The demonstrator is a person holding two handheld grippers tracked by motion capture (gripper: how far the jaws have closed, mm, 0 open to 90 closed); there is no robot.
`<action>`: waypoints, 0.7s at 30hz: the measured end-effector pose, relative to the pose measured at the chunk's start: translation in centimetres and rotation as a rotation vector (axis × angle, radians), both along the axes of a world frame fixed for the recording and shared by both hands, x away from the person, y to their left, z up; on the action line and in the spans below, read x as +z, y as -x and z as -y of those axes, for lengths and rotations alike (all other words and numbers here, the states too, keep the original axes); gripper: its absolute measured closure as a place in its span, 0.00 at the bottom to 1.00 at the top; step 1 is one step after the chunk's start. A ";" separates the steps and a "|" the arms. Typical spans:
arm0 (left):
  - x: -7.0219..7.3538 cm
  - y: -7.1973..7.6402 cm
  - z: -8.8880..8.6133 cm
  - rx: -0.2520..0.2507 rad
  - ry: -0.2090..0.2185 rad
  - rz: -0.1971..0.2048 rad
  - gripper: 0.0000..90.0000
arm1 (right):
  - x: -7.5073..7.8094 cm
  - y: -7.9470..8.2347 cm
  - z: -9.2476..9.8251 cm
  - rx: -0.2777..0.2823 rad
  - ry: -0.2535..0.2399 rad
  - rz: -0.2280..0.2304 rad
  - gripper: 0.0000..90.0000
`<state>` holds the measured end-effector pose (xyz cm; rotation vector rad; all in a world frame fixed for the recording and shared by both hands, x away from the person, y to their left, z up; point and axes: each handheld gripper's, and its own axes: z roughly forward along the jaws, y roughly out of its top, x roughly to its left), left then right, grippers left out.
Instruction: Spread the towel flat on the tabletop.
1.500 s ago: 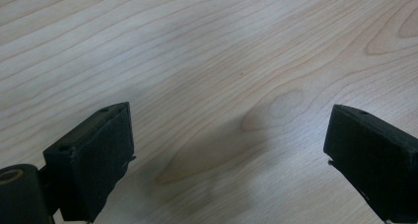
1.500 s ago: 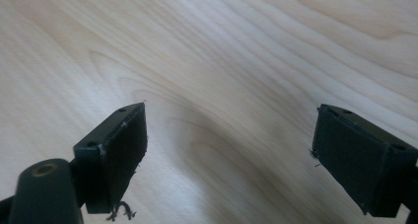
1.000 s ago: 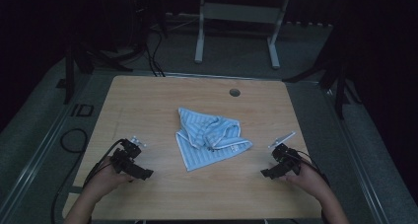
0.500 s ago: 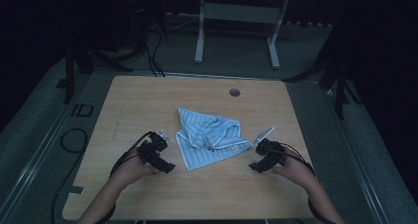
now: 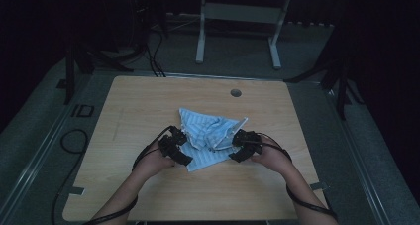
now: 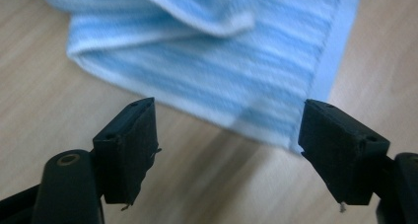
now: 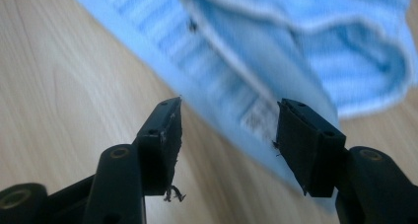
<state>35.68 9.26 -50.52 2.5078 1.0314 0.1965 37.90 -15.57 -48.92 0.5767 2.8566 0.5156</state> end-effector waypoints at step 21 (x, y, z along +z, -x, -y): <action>-1.5 -3.5 2.6 0.064 0.072 0.038 0.78 | -1.3 -2.5 -4.8 -0.021 0.063 -0.014 0.91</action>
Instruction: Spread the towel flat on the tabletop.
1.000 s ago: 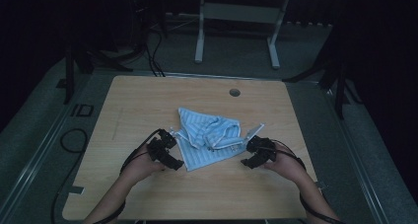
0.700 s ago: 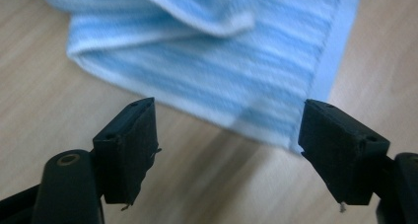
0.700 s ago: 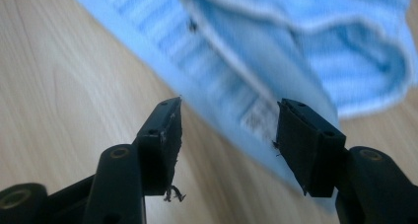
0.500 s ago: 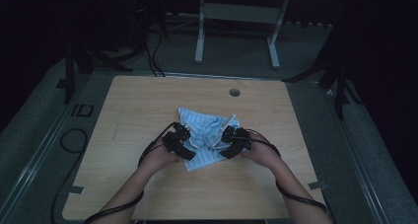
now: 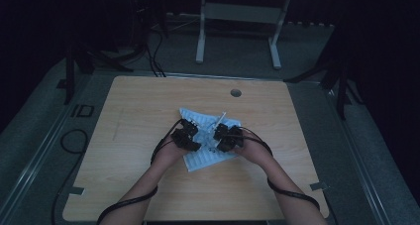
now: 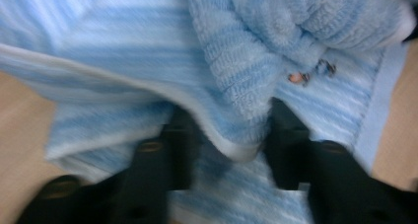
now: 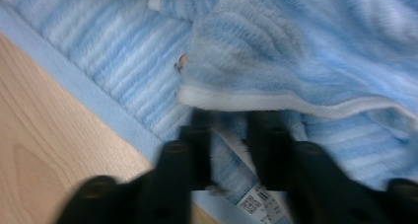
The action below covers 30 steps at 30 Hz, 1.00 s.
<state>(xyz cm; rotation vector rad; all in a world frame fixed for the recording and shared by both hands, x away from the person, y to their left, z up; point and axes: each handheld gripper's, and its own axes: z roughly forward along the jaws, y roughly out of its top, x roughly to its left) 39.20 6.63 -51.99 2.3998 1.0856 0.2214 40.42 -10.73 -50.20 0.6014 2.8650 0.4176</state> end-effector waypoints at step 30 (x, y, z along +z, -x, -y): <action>1.6 -4.5 -8.9 0.257 -0.088 0.027 0.93 | 3.6 -5.4 8.9 -0.364 -0.132 -0.088 1.00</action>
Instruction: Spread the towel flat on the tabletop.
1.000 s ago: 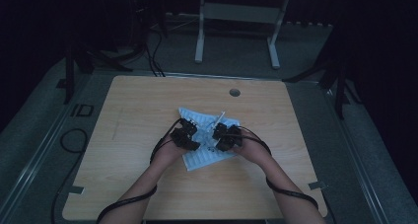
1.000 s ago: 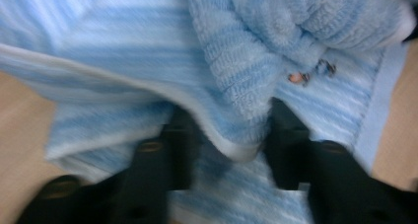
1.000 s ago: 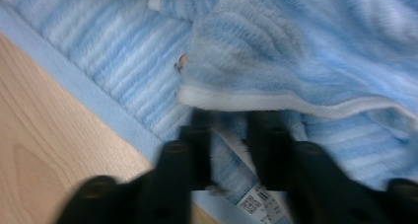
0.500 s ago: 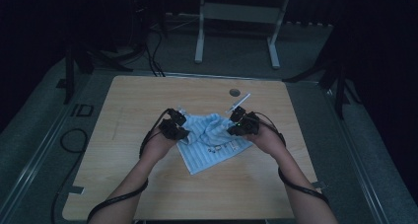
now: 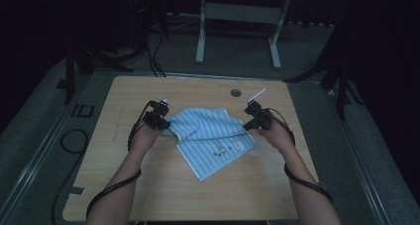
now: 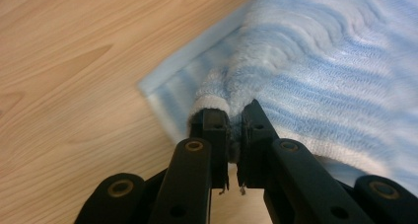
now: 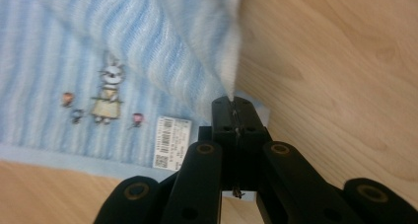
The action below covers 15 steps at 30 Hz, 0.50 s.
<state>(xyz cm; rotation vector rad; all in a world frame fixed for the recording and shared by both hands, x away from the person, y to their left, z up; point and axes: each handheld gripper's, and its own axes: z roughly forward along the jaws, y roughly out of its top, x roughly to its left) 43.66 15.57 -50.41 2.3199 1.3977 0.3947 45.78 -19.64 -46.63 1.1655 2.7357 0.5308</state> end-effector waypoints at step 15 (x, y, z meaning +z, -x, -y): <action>2.2 3.7 2.5 -0.126 -0.009 0.016 0.56 | -1.2 0.2 2.5 -0.045 0.060 0.014 0.72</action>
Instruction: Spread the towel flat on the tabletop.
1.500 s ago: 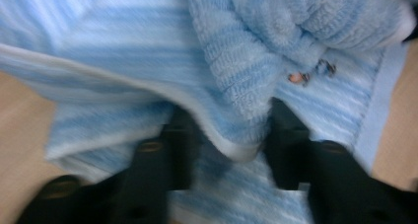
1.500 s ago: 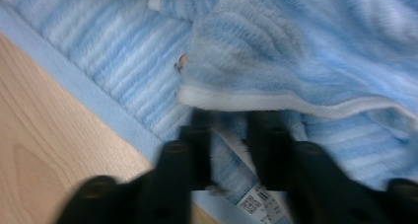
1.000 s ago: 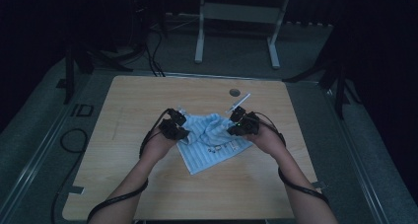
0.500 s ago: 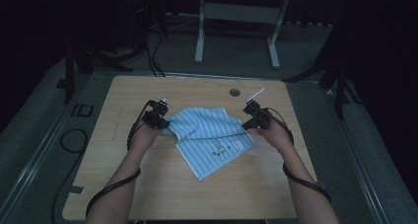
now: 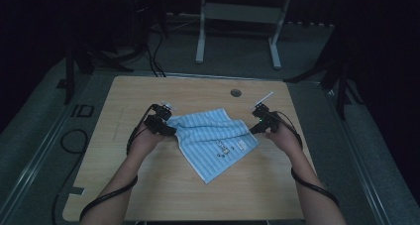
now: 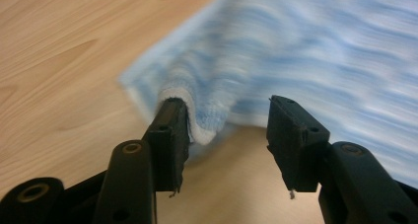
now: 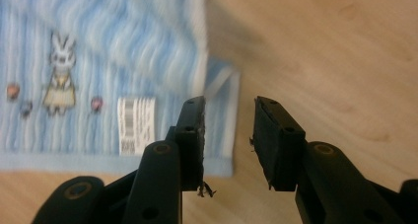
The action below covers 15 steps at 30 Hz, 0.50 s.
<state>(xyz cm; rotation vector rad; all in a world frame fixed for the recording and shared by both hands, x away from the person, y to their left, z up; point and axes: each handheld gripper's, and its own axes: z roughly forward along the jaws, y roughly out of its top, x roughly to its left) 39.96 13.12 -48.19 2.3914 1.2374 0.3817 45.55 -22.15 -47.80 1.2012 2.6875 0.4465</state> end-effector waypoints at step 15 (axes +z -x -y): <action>-3.3 6.7 10.4 -0.361 0.024 -0.115 0.51 | -3.7 1.3 -0.6 0.084 0.077 -0.098 0.68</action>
